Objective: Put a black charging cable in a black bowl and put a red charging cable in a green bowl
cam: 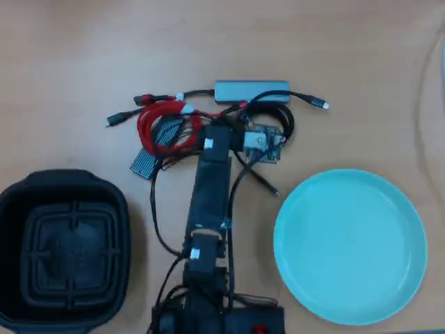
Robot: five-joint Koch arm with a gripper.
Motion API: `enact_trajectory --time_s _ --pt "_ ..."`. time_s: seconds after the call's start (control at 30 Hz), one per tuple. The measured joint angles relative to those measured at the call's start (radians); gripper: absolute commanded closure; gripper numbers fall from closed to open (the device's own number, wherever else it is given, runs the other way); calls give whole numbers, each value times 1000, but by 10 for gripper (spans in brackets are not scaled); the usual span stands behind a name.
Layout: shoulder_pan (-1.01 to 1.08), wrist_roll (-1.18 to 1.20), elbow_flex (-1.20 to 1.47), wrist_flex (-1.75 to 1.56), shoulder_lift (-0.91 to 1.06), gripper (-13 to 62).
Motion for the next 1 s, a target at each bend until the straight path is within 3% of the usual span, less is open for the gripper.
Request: enact_trajectory --time_s 0.43,1.0 --pt "11 23 -141 60 -202 188" --pt "127 83 -146 60 -270 186"
